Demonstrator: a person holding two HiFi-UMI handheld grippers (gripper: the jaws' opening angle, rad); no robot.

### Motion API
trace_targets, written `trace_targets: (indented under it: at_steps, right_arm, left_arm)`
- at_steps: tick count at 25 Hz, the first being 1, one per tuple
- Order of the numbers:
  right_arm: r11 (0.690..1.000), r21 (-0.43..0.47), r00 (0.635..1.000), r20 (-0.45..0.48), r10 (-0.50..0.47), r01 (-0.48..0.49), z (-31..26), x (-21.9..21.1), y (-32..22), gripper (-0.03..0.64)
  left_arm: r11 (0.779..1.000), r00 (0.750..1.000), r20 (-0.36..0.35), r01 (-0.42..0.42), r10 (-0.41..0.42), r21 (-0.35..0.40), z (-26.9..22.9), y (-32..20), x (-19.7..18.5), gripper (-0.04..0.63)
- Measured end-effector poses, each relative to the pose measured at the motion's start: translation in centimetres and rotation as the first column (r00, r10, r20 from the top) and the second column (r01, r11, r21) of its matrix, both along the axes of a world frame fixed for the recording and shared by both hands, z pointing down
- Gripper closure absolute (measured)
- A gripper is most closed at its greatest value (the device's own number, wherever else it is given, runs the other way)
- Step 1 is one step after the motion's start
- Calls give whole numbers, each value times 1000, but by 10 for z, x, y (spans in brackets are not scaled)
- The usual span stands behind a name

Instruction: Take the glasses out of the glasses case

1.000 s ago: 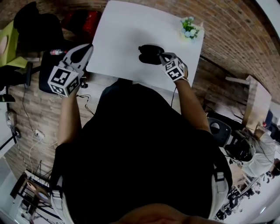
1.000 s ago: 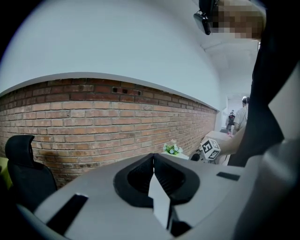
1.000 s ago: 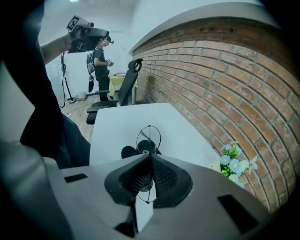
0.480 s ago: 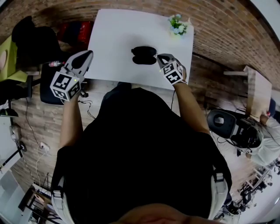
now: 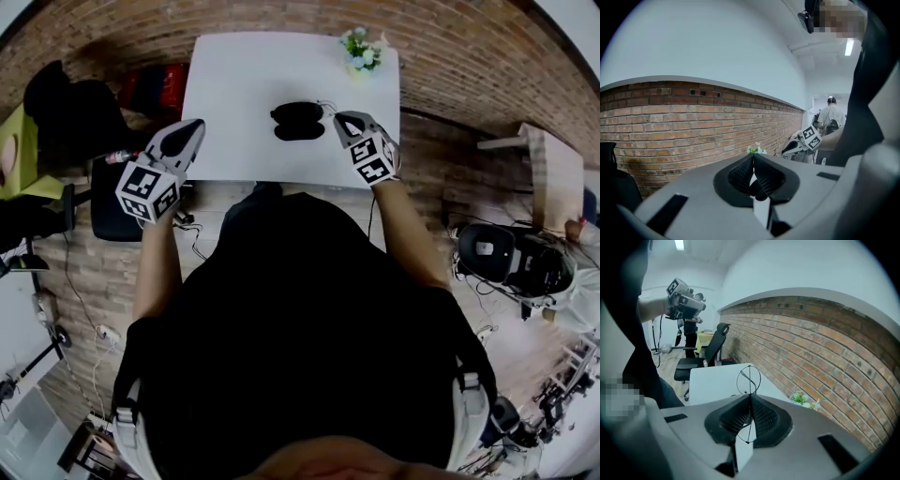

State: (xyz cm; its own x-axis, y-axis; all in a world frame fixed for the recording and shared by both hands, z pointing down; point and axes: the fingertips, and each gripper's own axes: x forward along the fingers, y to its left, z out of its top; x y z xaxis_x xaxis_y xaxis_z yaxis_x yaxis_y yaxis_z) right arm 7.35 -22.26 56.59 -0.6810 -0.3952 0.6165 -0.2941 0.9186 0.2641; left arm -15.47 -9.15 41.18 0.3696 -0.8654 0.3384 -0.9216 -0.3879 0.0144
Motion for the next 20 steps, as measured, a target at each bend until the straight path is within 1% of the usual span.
trace_targets:
  at_steps: [3, 8, 20]
  right_arm:
    - [999, 23, 999, 45, 24, -25, -17, 7, -1, 592]
    - [997, 54, 994, 90, 56, -61, -43, 23, 3, 592]
    - [989, 62, 979, 160, 125, -137, -71, 61, 10, 592]
  left_arm:
    - [1000, 1000, 4, -20, 20, 0, 0, -4, 11, 584]
    - [999, 999, -1, -51, 51, -1, -1, -4, 26, 584]
    - [993, 993, 12, -117, 117, 14, -8, -9, 59, 584]
